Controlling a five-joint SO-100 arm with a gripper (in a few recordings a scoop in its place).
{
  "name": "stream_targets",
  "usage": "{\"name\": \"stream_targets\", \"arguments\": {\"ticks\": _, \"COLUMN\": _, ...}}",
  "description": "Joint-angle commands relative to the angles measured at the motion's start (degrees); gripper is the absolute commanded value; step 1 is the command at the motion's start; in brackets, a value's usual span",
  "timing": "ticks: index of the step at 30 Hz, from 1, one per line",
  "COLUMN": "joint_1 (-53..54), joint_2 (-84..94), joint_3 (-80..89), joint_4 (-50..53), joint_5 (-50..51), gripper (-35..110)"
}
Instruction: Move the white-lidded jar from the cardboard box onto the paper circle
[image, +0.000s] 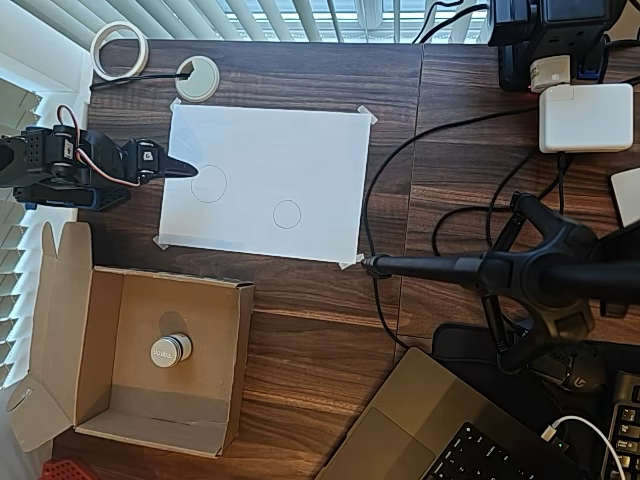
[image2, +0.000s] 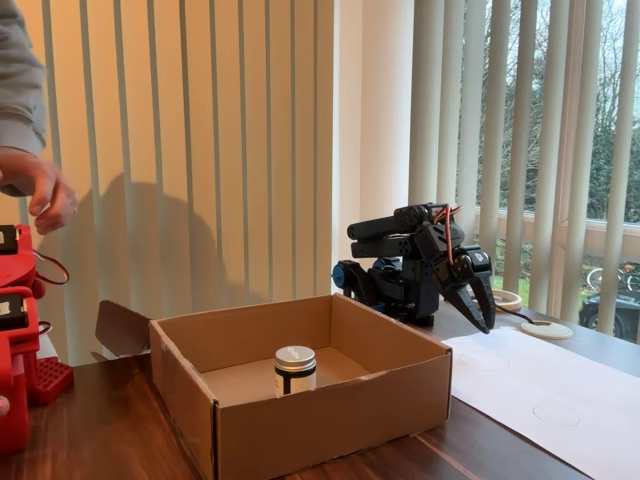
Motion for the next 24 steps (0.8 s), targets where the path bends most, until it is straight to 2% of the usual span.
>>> {"name": "stream_targets", "arguments": {"ticks": 1, "joint_1": -0.5, "joint_2": 3.7, "joint_3": -1.9, "joint_4": 0.2, "joint_5": -0.4, "gripper": 0}}
{"name": "stream_targets", "arguments": {"ticks": 24, "joint_1": -0.4, "joint_2": 3.7, "joint_3": -1.9, "joint_4": 0.2, "joint_5": -0.4, "gripper": 0}}
